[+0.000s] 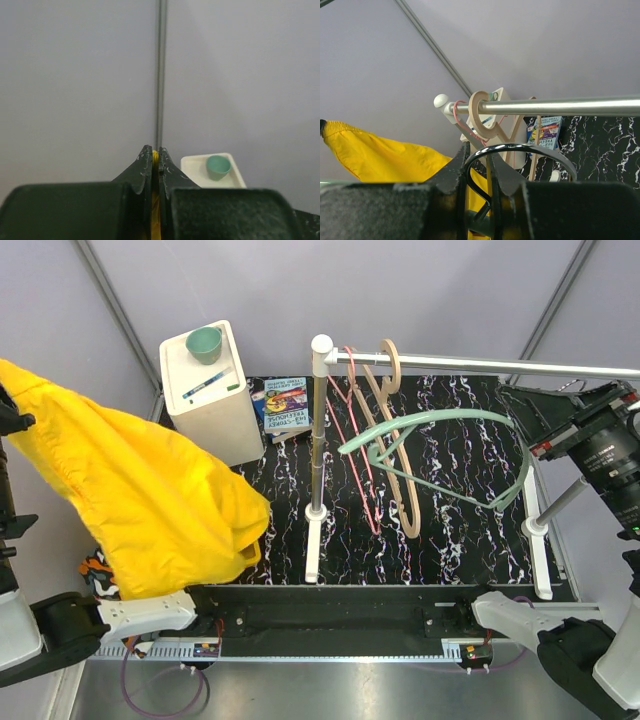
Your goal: Remove the shorts from the hanger
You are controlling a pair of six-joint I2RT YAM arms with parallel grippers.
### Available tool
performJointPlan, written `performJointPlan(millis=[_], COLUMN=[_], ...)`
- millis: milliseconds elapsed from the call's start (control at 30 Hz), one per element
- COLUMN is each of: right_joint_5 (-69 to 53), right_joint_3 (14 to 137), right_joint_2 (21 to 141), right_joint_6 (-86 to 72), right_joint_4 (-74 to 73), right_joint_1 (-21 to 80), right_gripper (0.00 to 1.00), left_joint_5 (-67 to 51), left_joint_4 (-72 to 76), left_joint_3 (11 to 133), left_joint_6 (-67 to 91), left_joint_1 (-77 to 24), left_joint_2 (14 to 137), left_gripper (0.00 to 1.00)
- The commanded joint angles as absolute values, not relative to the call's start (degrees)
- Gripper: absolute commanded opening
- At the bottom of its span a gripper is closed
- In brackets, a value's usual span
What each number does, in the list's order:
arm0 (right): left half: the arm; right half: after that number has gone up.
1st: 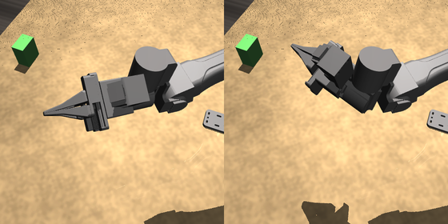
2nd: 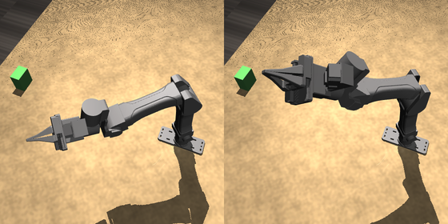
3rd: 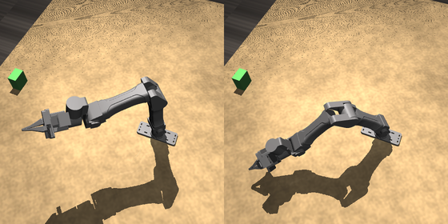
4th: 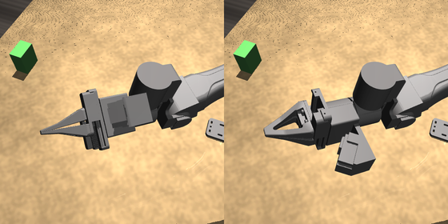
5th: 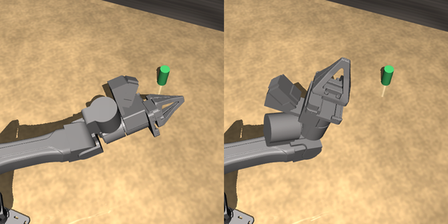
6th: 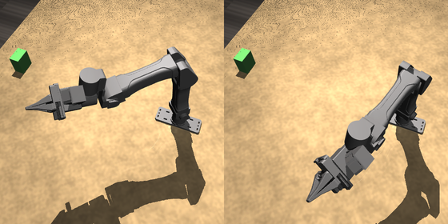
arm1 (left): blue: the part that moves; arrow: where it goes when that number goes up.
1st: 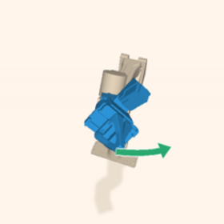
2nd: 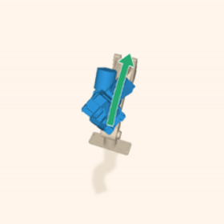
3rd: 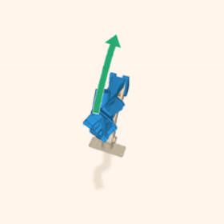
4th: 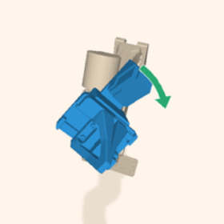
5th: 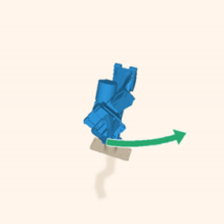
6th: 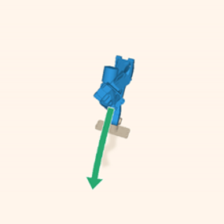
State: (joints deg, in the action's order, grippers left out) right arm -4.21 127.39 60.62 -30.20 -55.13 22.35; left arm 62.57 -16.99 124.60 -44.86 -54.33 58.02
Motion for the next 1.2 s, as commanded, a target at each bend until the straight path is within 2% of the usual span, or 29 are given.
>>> performJointPlan(millis=[0,133,267,333,367,433,633,800,967,1033,1167], right_joint_5=[-6.33,-6.68,-6.68,-7.03,-7.12,-7.21,-7.56,-8.17,-9.66,-10.37,-10.72], right_joint_3=[126.83,126.74,125.95,125.6,125.51,125.42,125.51,123.14,118.14,116.9,112.86], right_joint_2=[61.7,61.88,61.52,61.35,61.26,60.91,60.29,59.24,57.66,56.96,55.2], right_joint_6=[-31.02,-31.11,-31.2,-31.55,-31.55,-31.55,-31.29,-32.25,-34.1,-34.63,-35.33], right_joint_4=[-49.92,-49.48,-49.22,-49.22,-49.22,-49.39,-50.45,-50.45,-48.69,-48.25,-48.08], right_joint_1=[22.68,22.68,22.68,22.67,22.68,22.68,22.59,22.68,22.59,22.67,22.59], right_gripper=[0.0,0.0,0.0,0.0,0.0,0.0,0.0,0.0,0.0,0.0,0.0], left_joint_5=[71.01,73.82,73.22,68.59,66.12,56.92,47.99,42.55,33.67,29.74,23.83], left_joint_4=[-8.09,-13.06,-28.18,-36.86,-39.44,-45.85,-55.45,-56.16,-57.74,-55.3,-51.77], left_joint_3=[118.58,112.86,104.88,102.49,101.44,100.38,93.26,77.54,59.88,52.61,46.5], left_joint_6=[-54.3,-49.25,-27.23,-19.2,-10.72,-3.63,18.42,39.26,59.88,62.74,62.76], left_joint_1=[-55.37,-57.56,-59.41,-58.72,-55.49,-49.78,-27.38,-19.35,-13.63,-10.66,-2.65], left_joint_2=[55.64,53.62,53.96,54.66,55.02,56.07,55.91,46.43,42.99,42.1,43.59], left_gripper=[0.0,0.0,0.0,0.0,0.0,0.0,0.0,0.0,0.0,0.0,0.0])
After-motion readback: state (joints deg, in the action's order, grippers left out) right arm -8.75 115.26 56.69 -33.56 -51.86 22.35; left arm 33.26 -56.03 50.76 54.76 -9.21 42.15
